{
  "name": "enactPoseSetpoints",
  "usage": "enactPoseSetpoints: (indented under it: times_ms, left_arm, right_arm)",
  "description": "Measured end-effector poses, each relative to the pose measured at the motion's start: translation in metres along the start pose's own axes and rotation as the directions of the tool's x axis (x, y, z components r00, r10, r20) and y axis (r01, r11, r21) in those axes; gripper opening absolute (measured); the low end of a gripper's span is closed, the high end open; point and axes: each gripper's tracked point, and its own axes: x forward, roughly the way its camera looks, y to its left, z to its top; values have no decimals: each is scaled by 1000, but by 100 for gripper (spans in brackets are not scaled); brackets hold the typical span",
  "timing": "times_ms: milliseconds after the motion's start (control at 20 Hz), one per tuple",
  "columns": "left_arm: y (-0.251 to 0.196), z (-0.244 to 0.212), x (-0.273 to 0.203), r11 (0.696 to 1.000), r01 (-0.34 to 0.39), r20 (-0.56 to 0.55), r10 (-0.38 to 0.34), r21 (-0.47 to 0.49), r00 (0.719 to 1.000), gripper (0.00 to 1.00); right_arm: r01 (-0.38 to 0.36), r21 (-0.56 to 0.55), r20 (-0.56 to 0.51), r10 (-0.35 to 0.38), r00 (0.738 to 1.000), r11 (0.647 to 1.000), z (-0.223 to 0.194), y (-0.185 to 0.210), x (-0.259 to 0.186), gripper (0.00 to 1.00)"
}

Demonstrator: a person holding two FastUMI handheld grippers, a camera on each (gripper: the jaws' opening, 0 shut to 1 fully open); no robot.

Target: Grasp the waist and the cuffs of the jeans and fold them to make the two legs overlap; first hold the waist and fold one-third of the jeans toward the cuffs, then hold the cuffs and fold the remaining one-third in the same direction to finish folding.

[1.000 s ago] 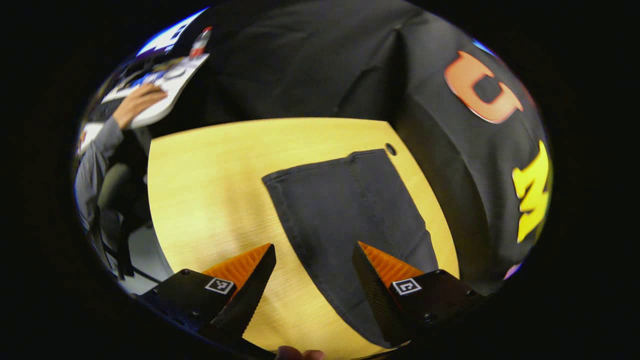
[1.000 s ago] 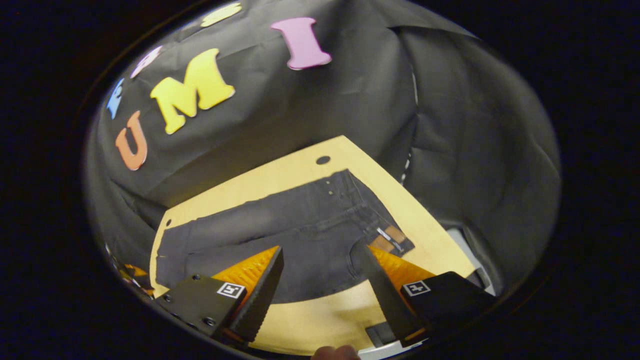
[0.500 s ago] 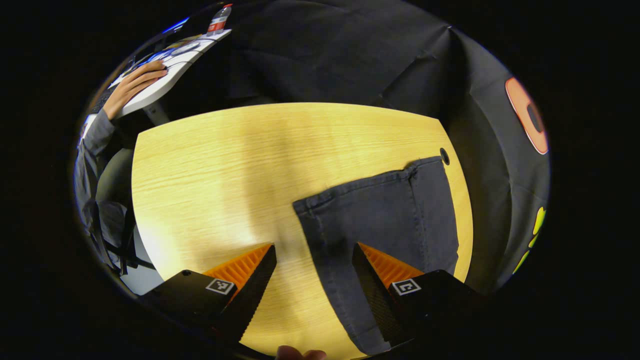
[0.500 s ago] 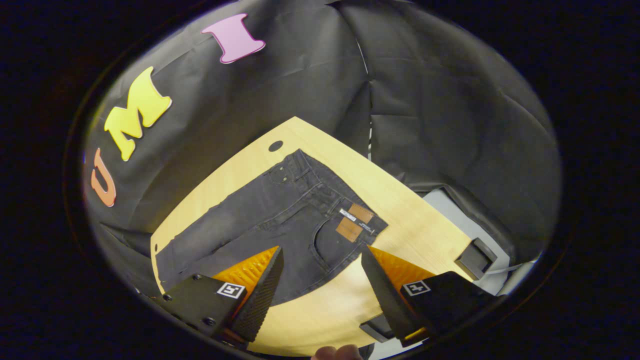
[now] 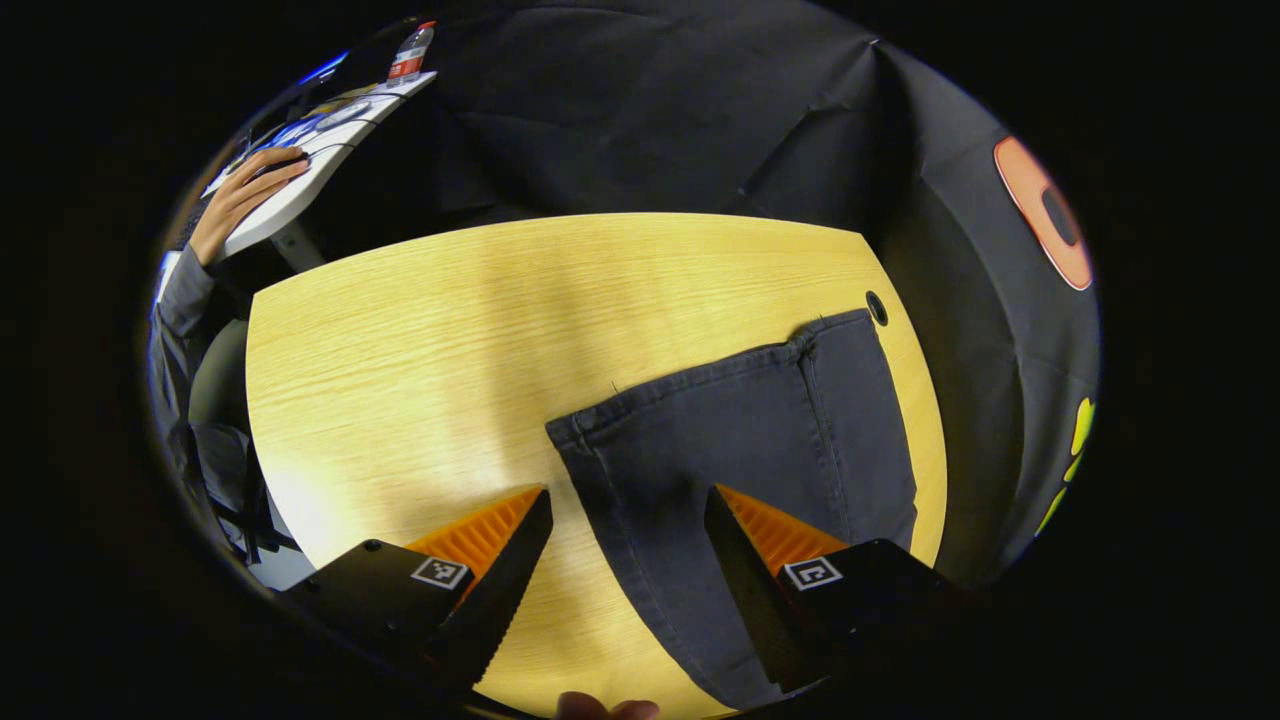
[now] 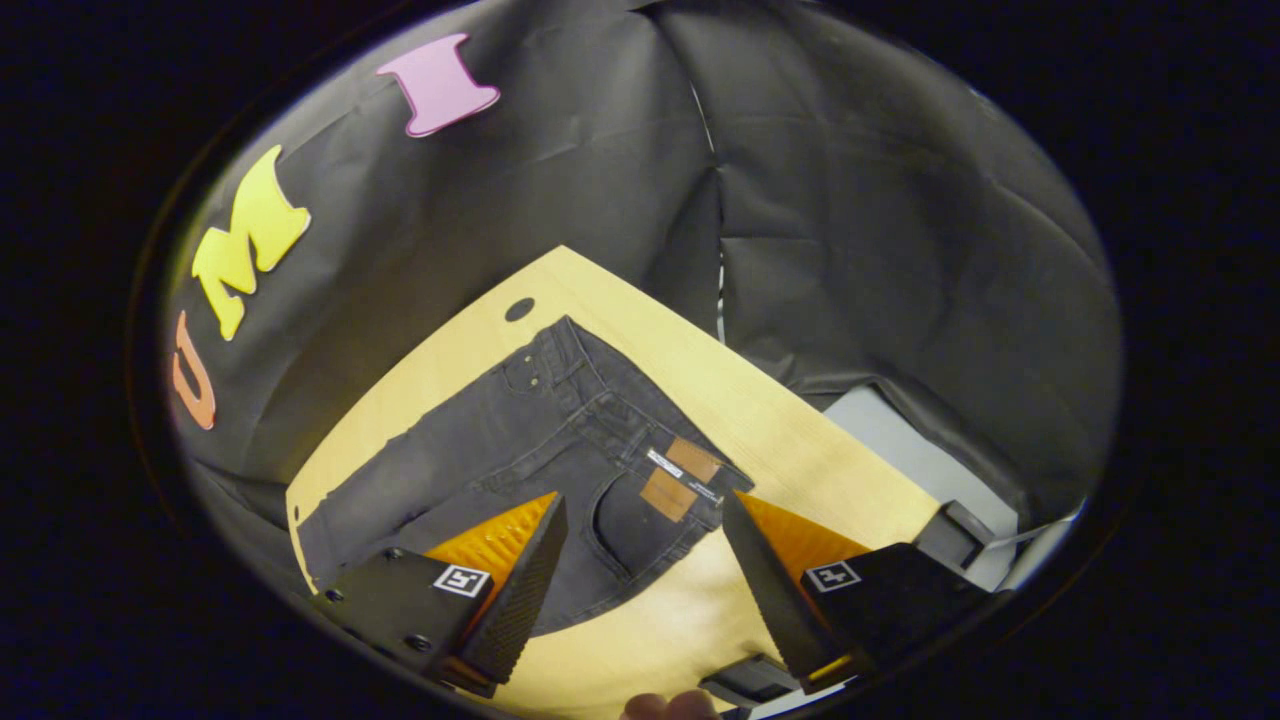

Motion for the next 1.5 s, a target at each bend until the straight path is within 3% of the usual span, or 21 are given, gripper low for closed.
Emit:
enactPoseSetpoints:
  times_ms: [300, 350, 400, 750, 1250, 1400, 1500]
  left_arm:
    - [4, 1, -1, 1000, -4, 4, 4, -27, 1000, 98]
    - [6, 1, 0, 999, -5, 1, 5, -36, 1000, 98]
    - [6, 0, 1, 999, -4, -4, 3, -40, 1000, 98]
    - [-5, 5, 6, 1000, -2, 6, 1, 5, 1000, 98]
    - [-15, 6, 11, 999, -14, 6, 14, 47, 1000, 97]
    - [-15, 10, 13, 999, -13, -18, 12, -43, 1000, 94]
    - [-17, 10, 13, 997, -11, -38, 8, -78, 999, 94]
  right_arm:
    - [0, 41, -41, 2, 999, 999, -6, -1, 18, 98]
    - [-1, 57, -46, 3, 999, 998, -5, 3, 21, 93]
    - [-3, 68, -47, 7, 999, 998, -4, 7, 25, 98]
    - [22, 80, -69, -17, 997, 997, 0, 23, 45, 98]
    - [87, 105, -101, -76, 992, 991, -3, 1, 61, 98]
    - [86, 164, -121, -66, 990, 983, 0, -2, 66, 94]
    - [95, 200, -144, -67, 987, 975, 0, -4, 69, 98]
